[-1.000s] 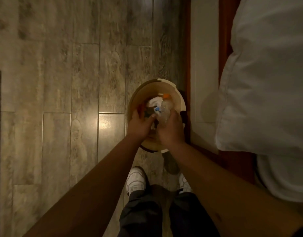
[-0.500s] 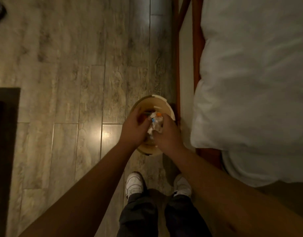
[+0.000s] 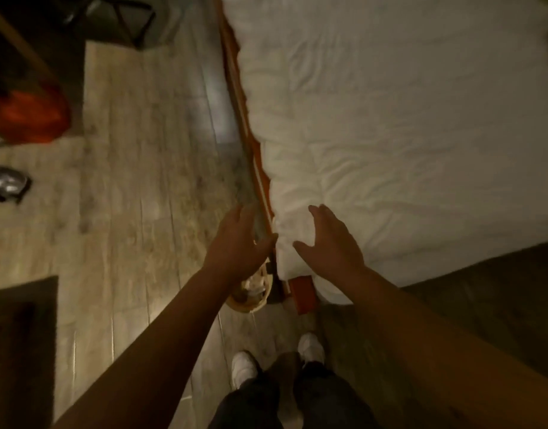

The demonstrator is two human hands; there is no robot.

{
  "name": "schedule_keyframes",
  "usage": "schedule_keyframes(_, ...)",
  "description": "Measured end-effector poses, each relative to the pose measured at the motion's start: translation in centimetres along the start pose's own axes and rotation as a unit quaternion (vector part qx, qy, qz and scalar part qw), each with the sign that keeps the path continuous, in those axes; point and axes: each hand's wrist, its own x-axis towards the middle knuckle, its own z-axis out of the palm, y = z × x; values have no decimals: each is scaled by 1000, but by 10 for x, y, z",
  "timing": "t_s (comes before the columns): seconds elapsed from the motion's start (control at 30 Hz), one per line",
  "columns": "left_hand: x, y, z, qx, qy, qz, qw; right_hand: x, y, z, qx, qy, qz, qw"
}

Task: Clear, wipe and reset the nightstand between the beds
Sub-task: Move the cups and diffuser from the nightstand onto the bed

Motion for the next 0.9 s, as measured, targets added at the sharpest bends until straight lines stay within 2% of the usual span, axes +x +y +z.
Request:
schedule_keyframes(0.13, -16, 83, -32, 28, -27, 112, 993, -55, 17, -88, -62, 89, 33, 994)
schedule_keyframes(0.27, -32, 157, -40, 89, -61, 202, 973, -110, 43, -158, -55, 114, 108, 986)
schedule_keyframes(0.47, -55, 281, -25, 167, -67, 357, 917, -182, 101, -239, -73, 181, 186, 963)
schedule_keyframes(0.67, -80, 404, 28, 237, -76, 451, 857, -254, 180, -298, -74, 226, 279, 930)
schedule_keyframes(0.9, -132, 529, 108, 246, -82, 533, 806, -347, 278, -351, -90, 248, 345, 901)
